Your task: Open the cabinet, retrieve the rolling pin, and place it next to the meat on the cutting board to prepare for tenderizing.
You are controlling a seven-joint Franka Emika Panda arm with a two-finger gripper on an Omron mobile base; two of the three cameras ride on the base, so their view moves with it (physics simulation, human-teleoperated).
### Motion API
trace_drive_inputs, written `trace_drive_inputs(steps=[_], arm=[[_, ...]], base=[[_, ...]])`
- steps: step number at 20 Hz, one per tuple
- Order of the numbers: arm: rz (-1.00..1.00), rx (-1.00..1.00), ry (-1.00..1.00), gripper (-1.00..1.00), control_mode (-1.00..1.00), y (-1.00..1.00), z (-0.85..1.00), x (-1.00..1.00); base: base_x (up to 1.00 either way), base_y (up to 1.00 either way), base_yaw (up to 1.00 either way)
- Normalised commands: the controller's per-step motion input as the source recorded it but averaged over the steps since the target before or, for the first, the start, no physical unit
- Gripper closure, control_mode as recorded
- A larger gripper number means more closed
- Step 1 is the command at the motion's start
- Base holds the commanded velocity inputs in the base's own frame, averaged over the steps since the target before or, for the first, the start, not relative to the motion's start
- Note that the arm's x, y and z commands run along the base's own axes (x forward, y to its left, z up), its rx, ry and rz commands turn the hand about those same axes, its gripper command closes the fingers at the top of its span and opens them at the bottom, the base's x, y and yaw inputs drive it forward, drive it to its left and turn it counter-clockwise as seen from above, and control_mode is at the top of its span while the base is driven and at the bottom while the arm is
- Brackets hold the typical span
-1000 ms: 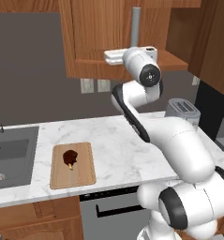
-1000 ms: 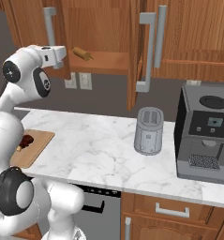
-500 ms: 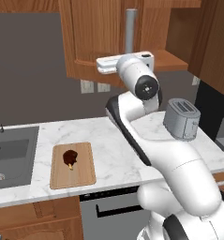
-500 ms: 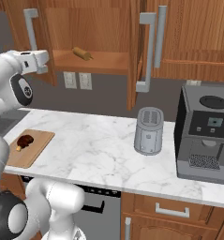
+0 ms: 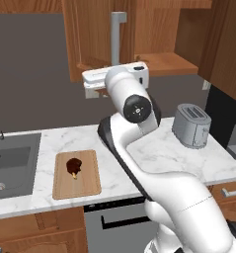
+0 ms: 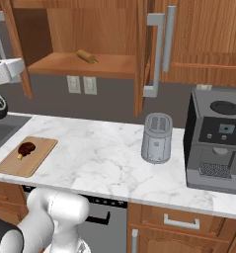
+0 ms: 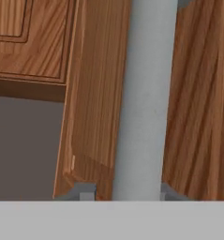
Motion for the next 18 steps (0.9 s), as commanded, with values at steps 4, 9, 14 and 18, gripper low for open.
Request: trace_drive_inputs(steps=[4,9,14,18], arm=[[0.0,0.02,-0.01,-1.0,-1.0,0.31,-0.1,-0.03],[0.02,0.06,-0.08,-1.0,-1.0,0.04,-0.11,-0.23],[0.06,0.08,-0.14,-1.0,-1.0,0.0,-0.06,-0.45],[0.05,0.08,-0.16,-1.0,-1.0,0.0,0.0,-0.64]], base=[[0.0,0.0,0.0],[0.0,0.0,0.0],[0.0,0.0,0.0],[0.0,0.0,0.0]])
